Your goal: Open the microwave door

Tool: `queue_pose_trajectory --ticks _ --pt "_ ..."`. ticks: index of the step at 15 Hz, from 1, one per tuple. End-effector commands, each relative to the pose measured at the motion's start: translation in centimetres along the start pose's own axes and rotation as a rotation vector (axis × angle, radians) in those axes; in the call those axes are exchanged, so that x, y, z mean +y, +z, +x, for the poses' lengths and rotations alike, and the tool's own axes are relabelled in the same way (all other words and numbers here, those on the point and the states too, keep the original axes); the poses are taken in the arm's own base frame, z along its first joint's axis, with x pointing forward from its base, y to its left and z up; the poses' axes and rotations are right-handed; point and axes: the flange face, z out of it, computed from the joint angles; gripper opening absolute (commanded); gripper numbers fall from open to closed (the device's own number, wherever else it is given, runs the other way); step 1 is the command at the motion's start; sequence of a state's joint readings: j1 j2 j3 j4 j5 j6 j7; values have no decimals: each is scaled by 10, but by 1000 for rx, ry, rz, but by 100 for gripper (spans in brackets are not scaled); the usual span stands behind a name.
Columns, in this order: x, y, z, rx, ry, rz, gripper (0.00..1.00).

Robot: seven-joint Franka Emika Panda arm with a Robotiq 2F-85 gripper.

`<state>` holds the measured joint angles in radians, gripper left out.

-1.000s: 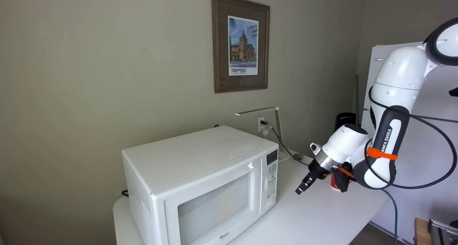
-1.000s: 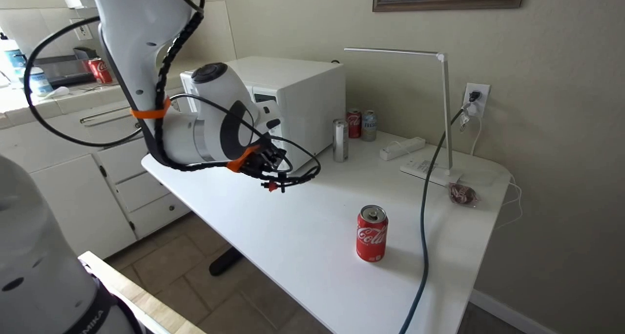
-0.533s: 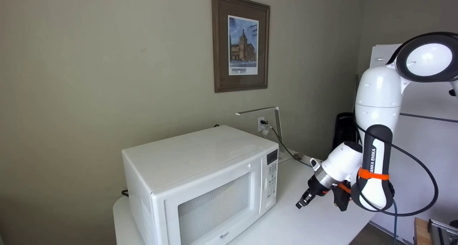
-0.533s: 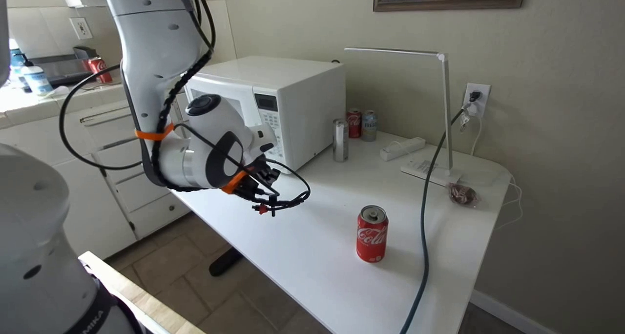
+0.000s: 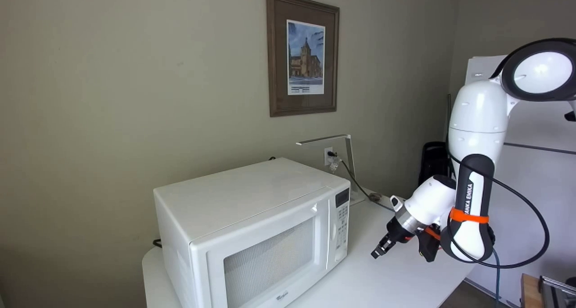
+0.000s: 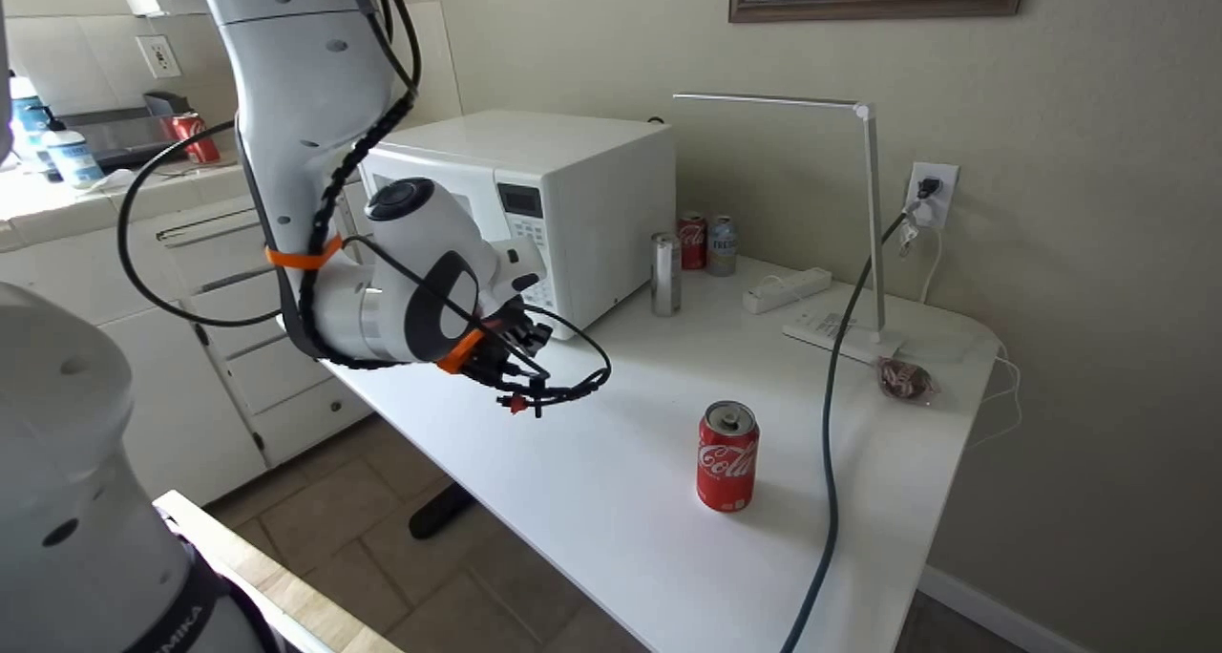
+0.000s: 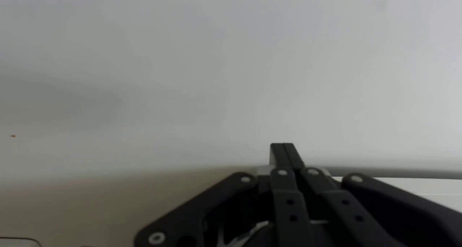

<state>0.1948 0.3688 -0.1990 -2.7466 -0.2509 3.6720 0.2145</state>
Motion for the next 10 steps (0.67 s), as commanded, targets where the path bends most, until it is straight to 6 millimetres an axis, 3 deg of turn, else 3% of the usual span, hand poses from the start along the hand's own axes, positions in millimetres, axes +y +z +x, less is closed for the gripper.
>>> queue_pose_trajectory --ticks 1,6,10 --pt "-21 8 -12 15 4 40 0" --pt "-47 10 -21 119 8 84 0" --pt "-56 13 -35 182 22 89 0"
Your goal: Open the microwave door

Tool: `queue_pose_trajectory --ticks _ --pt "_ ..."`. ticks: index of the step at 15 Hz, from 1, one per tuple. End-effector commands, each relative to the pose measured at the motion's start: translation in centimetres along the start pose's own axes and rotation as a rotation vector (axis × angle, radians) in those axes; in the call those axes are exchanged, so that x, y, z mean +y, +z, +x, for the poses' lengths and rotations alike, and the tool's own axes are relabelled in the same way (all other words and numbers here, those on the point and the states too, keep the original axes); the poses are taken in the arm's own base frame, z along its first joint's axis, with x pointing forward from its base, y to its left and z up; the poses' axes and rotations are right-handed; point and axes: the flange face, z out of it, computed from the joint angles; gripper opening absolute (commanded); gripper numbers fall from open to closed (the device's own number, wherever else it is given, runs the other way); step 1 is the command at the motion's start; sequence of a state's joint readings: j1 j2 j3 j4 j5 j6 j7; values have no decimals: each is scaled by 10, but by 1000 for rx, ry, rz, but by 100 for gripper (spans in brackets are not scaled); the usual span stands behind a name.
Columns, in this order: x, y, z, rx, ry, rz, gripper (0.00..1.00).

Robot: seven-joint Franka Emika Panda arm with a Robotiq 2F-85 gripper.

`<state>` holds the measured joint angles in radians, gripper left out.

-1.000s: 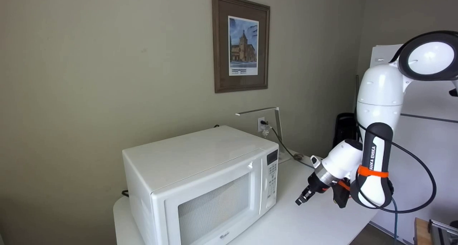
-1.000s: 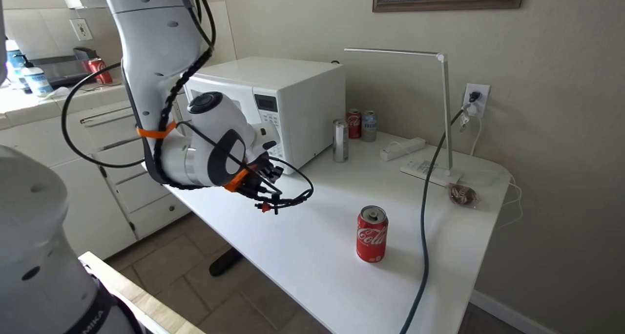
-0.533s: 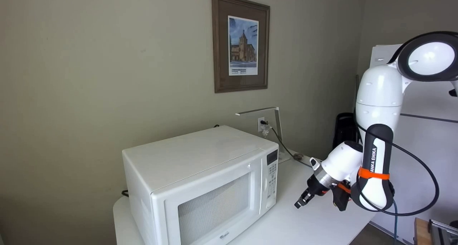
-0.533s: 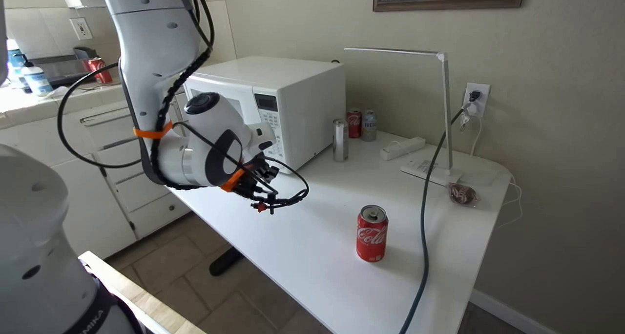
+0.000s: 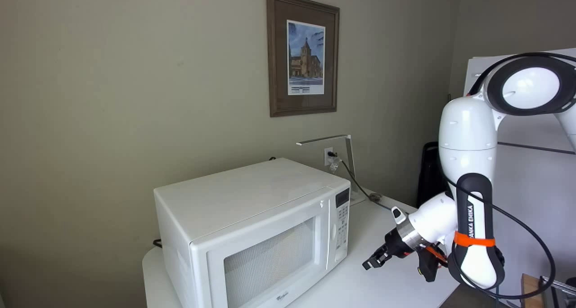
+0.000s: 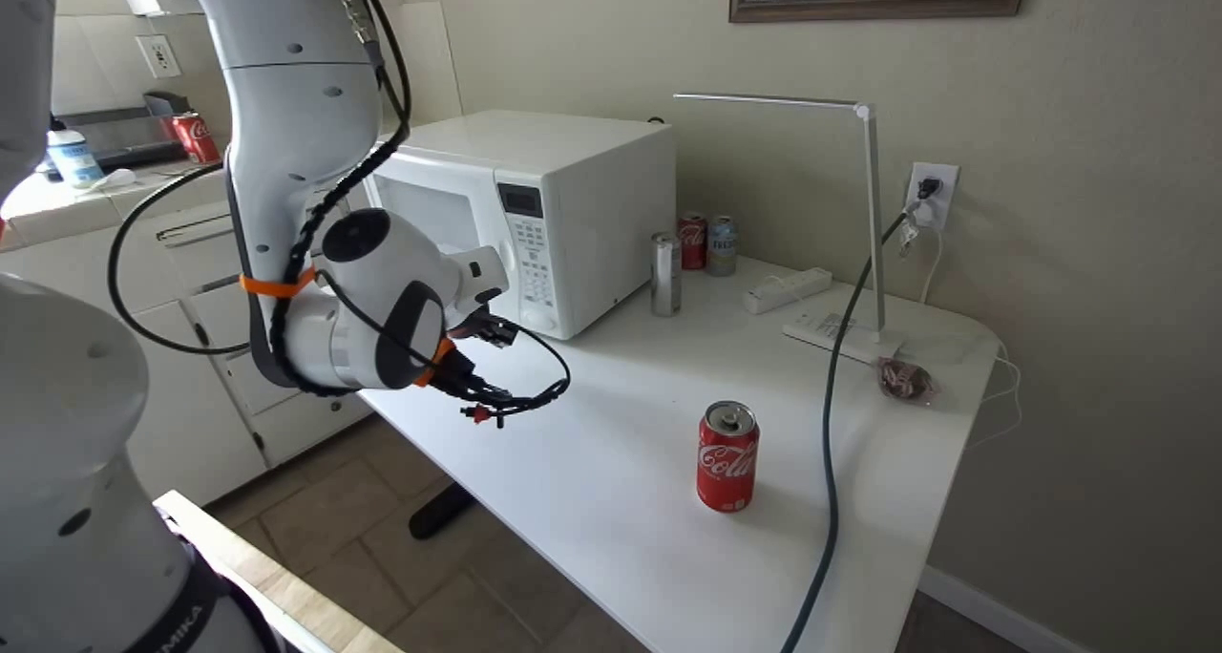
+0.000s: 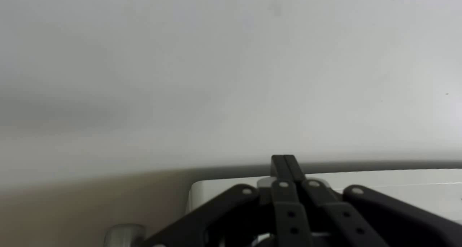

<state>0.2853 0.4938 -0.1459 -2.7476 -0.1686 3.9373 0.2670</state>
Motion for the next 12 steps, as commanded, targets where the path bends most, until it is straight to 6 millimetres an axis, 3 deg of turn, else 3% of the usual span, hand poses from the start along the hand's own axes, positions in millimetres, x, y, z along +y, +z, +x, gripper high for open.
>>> queue_pose_trajectory --ticks 1,7,12 --pt "-8 3 -19 72 6 1 0" --pt "-26 7 -24 182 43 7 0" --pt "-18 15 -13 235 9 -34 0"
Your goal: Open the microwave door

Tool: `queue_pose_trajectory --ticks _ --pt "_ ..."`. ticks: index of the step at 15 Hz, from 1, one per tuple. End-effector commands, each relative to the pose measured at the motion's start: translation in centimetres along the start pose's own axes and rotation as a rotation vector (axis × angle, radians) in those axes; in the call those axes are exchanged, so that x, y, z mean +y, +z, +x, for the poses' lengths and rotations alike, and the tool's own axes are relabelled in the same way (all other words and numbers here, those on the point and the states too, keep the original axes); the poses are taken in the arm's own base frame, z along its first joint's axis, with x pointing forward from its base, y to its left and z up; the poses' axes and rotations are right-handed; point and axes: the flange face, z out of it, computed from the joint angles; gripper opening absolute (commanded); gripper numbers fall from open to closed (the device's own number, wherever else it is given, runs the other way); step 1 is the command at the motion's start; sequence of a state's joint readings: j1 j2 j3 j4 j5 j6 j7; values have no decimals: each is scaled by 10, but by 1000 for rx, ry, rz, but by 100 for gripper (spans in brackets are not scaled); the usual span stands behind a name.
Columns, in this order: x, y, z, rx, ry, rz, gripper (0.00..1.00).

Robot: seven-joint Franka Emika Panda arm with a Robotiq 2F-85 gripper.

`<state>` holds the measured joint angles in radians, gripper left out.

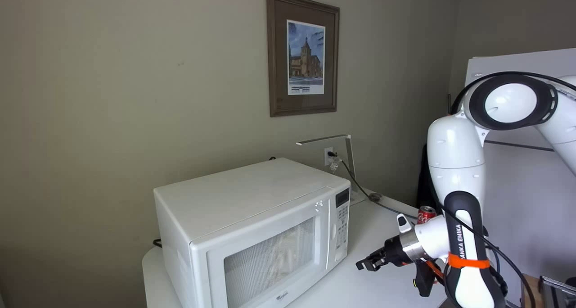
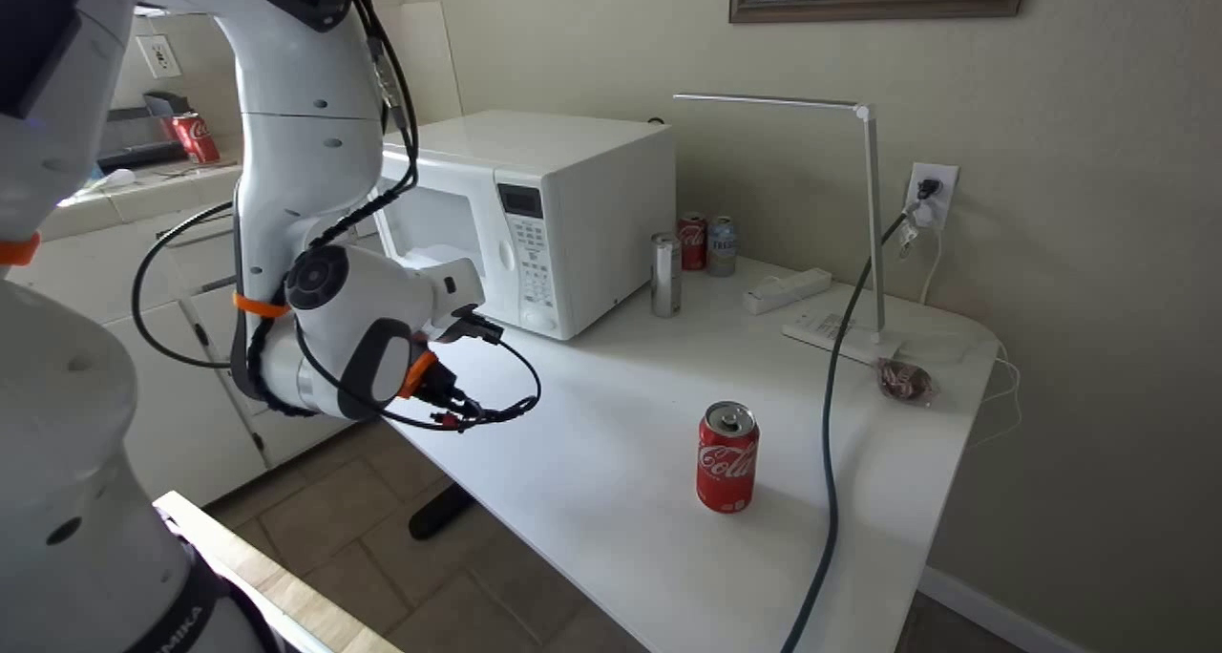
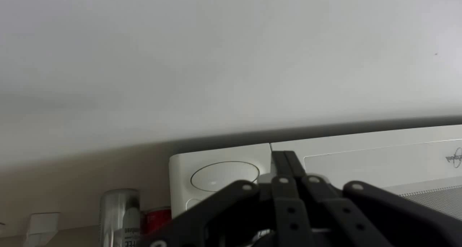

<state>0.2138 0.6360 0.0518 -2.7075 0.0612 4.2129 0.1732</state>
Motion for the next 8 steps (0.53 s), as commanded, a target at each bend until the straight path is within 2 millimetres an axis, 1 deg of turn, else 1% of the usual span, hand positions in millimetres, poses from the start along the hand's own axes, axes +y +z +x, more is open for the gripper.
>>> queue_pose_trajectory --ticks 1,8 --pt "6 11 4 62 -45 -33 0" --pt "11 41 6 66 -117 -40 0"
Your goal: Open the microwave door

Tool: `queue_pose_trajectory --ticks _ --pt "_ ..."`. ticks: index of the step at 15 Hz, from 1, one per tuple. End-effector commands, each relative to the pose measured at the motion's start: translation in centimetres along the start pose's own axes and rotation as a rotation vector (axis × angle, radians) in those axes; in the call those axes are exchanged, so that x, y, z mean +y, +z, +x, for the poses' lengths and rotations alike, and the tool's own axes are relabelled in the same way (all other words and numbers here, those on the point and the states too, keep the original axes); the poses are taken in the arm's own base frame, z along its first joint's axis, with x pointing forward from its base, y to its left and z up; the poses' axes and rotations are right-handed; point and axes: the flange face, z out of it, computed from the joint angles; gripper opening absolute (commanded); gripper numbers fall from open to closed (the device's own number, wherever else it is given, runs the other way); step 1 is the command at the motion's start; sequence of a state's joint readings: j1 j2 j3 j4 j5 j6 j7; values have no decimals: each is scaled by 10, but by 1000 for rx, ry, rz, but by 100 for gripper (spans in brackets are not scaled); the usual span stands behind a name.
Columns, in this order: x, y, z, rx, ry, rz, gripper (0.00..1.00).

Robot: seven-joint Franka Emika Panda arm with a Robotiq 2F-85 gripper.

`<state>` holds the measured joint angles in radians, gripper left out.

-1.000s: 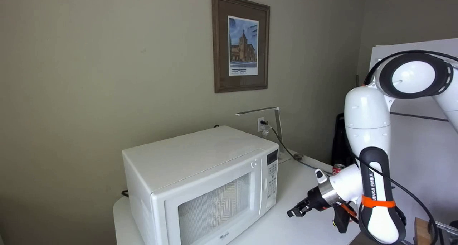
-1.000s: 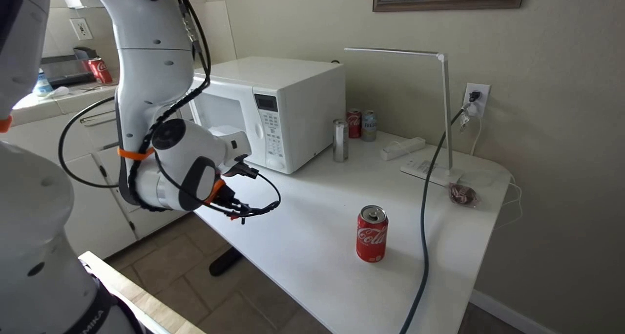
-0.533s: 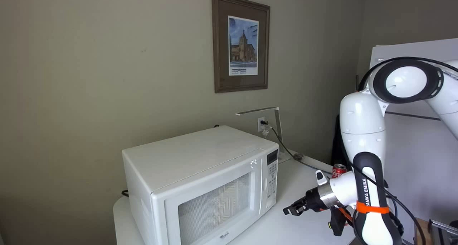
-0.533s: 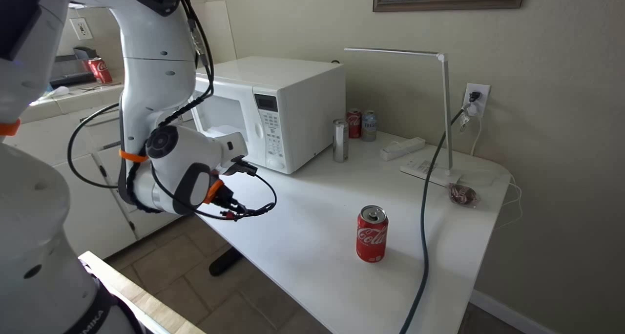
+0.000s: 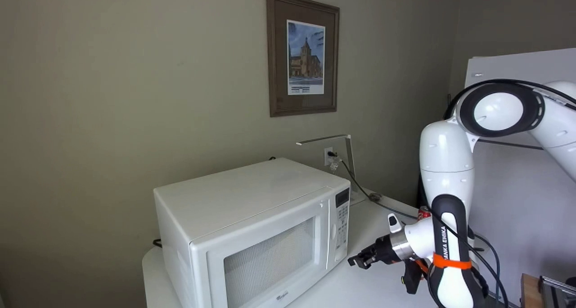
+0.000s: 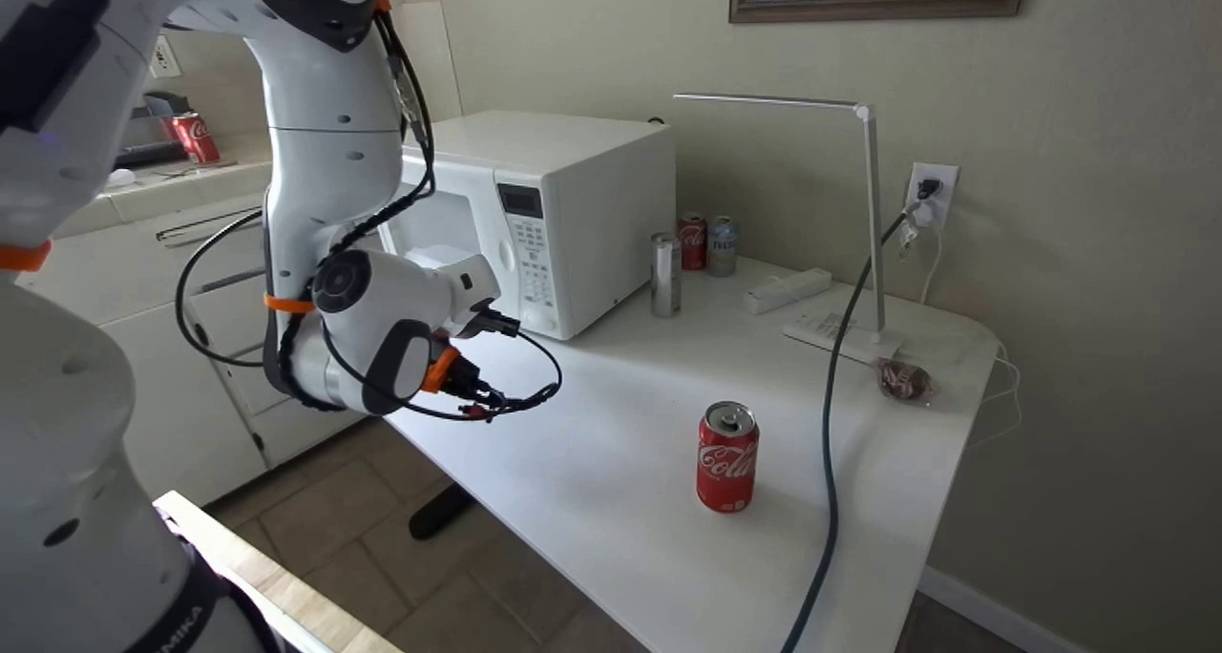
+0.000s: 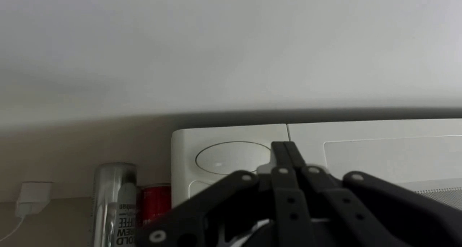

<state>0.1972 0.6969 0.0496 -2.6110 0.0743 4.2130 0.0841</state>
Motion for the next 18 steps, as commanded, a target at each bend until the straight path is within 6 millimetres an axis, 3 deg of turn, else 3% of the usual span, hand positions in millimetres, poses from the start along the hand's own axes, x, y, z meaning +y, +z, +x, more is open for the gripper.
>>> queue_pose_trajectory --ticks 1,10,18 --pt "5 18 -3 39 -56 -24 0" --pt "10 52 13 84 -98 -59 0" --pt "17 50 20 94 -136 -66 0"
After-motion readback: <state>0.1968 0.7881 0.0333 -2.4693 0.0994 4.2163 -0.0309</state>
